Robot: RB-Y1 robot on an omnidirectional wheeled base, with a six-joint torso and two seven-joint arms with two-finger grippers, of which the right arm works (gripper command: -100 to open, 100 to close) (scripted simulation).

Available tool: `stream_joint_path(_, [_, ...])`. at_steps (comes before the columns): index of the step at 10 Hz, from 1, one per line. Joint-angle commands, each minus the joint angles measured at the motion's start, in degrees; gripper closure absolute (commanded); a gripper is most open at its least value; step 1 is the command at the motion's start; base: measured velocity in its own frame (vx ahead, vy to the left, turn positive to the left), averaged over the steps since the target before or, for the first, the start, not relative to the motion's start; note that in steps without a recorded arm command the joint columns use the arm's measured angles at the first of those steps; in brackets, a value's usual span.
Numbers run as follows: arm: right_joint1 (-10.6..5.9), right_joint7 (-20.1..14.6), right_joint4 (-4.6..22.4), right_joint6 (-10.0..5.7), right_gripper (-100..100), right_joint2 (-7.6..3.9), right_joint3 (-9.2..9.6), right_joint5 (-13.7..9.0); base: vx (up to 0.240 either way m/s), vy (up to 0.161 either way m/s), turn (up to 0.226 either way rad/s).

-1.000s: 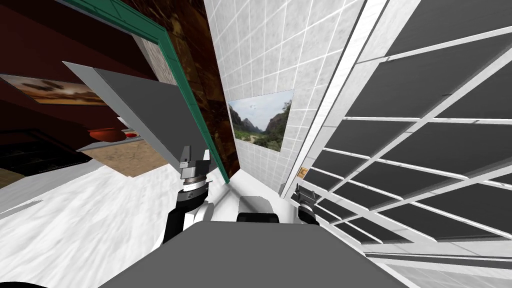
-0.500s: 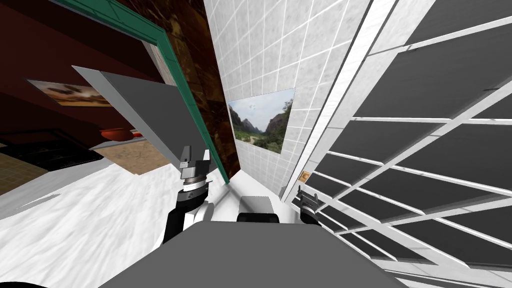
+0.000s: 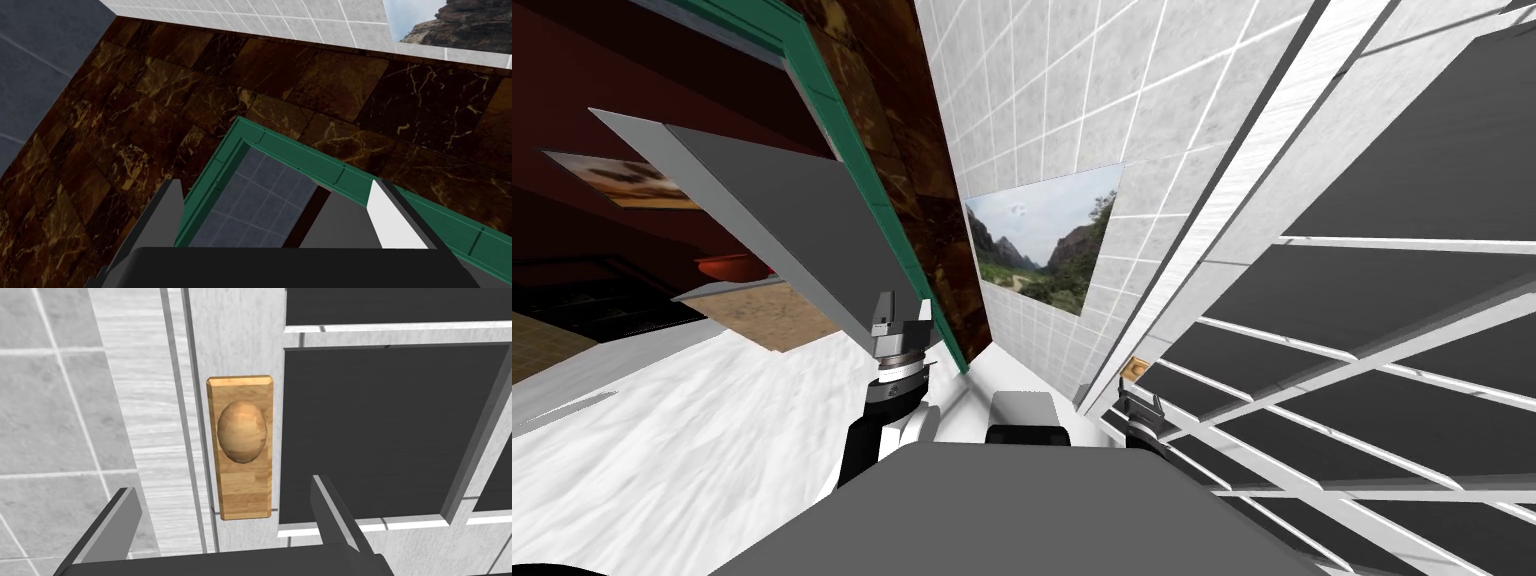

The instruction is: Pull the door open

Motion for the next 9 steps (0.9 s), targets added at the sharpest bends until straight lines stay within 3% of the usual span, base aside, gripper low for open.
stream_joint_path(1, [0.21, -1.8, 1.2, -0.57, -100, -1.07, 0.16, 0.0, 0.09, -0.005, 0.012])
stream_joint_path(9, [2.22, -10.9, 5.7, -2.65, -100, -7.34, 0.69, -0.2, 0.124, -0.005, 0.011])
